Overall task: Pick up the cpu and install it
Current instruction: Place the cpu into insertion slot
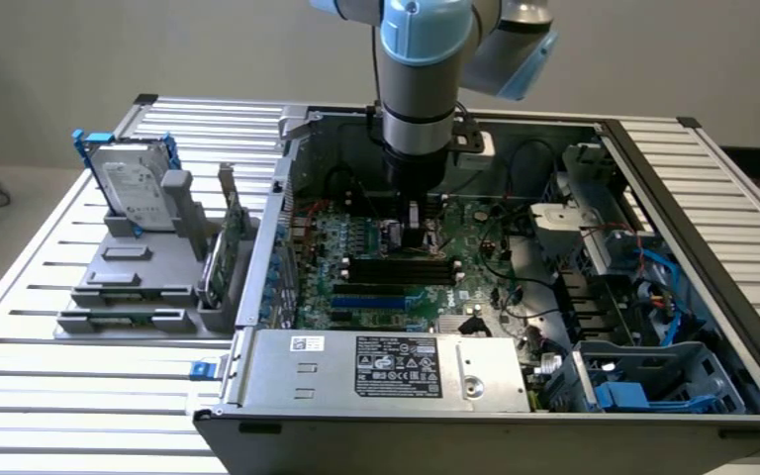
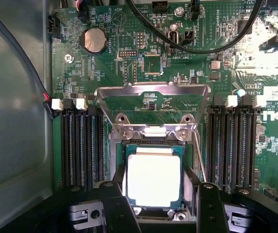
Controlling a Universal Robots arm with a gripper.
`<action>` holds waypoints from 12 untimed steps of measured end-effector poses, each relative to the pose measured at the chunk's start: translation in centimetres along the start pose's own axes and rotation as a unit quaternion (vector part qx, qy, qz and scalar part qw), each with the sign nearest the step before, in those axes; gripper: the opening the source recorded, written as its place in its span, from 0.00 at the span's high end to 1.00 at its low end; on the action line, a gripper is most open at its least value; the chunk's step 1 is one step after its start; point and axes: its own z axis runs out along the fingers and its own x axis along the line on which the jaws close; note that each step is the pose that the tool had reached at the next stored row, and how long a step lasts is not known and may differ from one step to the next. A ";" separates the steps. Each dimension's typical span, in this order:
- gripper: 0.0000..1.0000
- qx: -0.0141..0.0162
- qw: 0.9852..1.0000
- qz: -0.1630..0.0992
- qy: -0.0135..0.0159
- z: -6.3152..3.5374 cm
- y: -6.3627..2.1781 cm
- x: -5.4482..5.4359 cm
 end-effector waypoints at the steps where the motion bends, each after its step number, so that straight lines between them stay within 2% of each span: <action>1: 0.45 0.000 1.000 0.000 0.000 0.02 0.00 0.0; 12: 0.45 0.002 1.000 0.000 -0.001 0.09 -0.01 0.1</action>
